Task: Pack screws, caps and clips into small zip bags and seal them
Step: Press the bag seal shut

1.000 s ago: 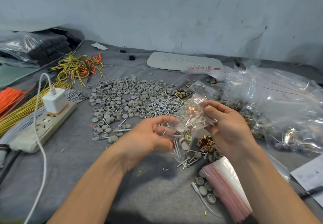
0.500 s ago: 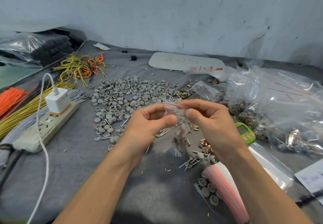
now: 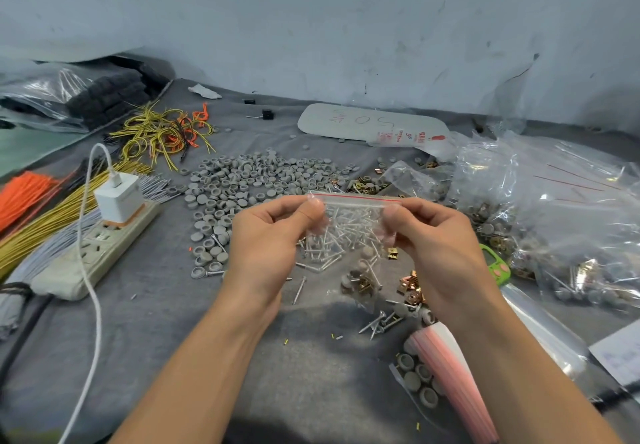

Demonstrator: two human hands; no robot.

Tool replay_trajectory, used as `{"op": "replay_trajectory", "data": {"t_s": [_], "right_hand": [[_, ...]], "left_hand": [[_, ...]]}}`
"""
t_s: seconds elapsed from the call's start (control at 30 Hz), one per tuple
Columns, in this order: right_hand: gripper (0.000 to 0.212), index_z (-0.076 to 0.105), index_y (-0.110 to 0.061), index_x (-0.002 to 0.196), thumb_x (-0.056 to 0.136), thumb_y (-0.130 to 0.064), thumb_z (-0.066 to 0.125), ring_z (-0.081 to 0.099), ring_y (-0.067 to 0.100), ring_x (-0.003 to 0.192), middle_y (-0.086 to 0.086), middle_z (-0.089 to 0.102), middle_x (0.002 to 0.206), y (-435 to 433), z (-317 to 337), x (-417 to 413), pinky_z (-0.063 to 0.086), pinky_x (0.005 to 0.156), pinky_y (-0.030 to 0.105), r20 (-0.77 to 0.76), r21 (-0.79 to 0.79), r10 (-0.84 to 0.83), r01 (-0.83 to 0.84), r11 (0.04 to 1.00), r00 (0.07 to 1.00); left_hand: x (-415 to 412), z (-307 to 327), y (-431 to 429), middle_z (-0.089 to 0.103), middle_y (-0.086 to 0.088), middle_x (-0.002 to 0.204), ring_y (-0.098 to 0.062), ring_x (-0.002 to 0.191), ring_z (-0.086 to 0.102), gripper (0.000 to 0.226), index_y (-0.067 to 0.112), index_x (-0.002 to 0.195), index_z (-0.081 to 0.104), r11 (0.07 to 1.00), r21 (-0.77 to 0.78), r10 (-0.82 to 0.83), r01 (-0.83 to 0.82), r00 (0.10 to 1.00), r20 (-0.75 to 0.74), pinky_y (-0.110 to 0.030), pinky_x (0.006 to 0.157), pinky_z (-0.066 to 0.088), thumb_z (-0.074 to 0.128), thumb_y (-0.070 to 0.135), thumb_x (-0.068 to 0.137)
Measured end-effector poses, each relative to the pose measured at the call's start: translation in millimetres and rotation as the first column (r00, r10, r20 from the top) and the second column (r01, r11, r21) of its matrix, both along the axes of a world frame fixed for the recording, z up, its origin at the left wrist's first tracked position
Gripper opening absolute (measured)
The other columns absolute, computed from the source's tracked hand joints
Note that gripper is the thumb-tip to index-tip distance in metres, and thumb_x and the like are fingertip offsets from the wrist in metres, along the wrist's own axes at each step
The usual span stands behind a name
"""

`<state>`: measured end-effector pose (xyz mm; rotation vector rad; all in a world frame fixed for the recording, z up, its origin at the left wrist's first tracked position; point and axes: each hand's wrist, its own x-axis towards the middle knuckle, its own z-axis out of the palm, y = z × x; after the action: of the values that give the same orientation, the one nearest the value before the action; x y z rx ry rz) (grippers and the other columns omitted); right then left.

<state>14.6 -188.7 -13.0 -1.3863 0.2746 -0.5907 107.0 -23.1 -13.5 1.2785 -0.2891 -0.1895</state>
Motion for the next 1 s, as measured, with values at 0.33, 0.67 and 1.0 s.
{"op": "replay_trajectory", "data": {"t_s": [0.33, 0.67, 1.0], "right_hand": [[0.015, 0.075, -0.009, 0.074, 0.087, -0.002, 0.072, 0.061, 0.016, 0.059, 0.010, 0.065, 0.066, 4, 3, 0, 0.052, 0.058, 0.023, -0.022, 0.086, 0.008, -0.006, 0.996, 1.000], [0.021, 0.079, -0.019, 0.075, 0.089, -0.003, 0.075, 0.061, 0.014, 0.063, 0.005, 0.070, 0.067, 15, 2, 1, 0.052, 0.062, 0.020, -0.037, -0.129, -0.037, 0.031, 0.991, 0.999], [0.013, 0.079, -0.020, 0.080, 0.089, -0.010, 0.077, 0.068, 0.014, 0.067, 0.004, 0.075, 0.073, 24, 1, 2, 0.057, 0.066, 0.024, -0.073, -0.265, -0.002, -0.017, 0.964, 0.997]], "left_hand": [[-2, -1, 3, 0.075, -0.006, 0.069, -0.009, 0.063, 0.071, 0.022, 0.019, 0.067, 0.079, 0.995, 0.058, 0.081, -0.084, 0.995, 0.051, -0.009, 0.064, 0.051, 0.078, 0.006, 0.084], [-7, -1, 0, 0.075, 0.000, 0.071, -0.006, 0.067, 0.068, 0.013, 0.022, 0.073, 0.081, 0.997, 0.074, 0.008, -0.013, 0.998, 0.062, -0.014, 0.064, 0.052, 0.084, 0.011, 0.079], [-10, 2, -1, 0.078, -0.009, 0.074, -0.012, 0.066, 0.073, 0.014, 0.015, 0.073, 0.082, 0.987, 0.143, -0.084, 0.074, 0.995, 0.059, -0.017, 0.061, 0.054, 0.086, 0.002, 0.073]]}}
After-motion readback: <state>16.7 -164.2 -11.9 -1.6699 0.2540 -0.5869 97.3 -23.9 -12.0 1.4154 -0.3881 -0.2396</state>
